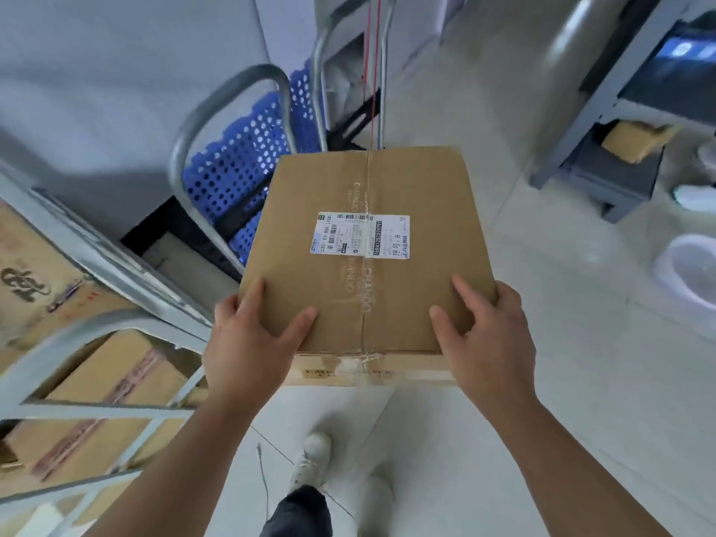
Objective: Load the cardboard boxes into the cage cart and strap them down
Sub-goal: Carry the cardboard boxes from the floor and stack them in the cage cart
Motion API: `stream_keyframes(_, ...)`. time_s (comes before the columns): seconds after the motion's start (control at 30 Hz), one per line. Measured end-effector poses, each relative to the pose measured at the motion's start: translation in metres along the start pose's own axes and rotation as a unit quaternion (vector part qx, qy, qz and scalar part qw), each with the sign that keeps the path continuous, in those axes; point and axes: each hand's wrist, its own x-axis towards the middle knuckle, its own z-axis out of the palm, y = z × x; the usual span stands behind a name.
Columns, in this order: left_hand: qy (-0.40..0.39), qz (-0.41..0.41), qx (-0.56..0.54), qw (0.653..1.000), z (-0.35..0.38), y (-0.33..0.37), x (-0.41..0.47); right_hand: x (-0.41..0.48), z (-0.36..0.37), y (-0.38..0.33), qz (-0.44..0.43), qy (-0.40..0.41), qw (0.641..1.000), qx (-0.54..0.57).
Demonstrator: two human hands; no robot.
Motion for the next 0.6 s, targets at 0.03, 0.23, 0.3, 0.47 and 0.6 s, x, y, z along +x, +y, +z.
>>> stream_keyframes(0.03, 0.018, -0.005, -0.013, 1.0, -0.022, 0.003, -0.006, -0.002, -0.014, -0.017, -0.021, 0.002, 1.0, 0.005)
stream_keyframes(0.23, 0.138, -0.06, -0.071, 0.986, -0.13, -0.002, -0.043, -0.021, -0.074, -0.113, -0.164, 0.022, 0.986, 0.035)
stream_keyframes(0.3, 0.175, -0.083, -0.075, 0.978, -0.16, -0.011, -0.054, -0.025, -0.081, -0.146, -0.204, 0.017, 0.978, 0.036)
stream_keyframes(0.47, 0.247, -0.145, -0.083, 0.955, -0.222, -0.044, -0.073, -0.041, -0.077, -0.227, -0.29, -0.006, 0.956, 0.042)
stream_keyframes(0.6, 0.282, -0.186, -0.092, 0.937, -0.263, -0.084, -0.079, -0.058, -0.057, -0.289, -0.353, -0.022, 0.934, 0.047)
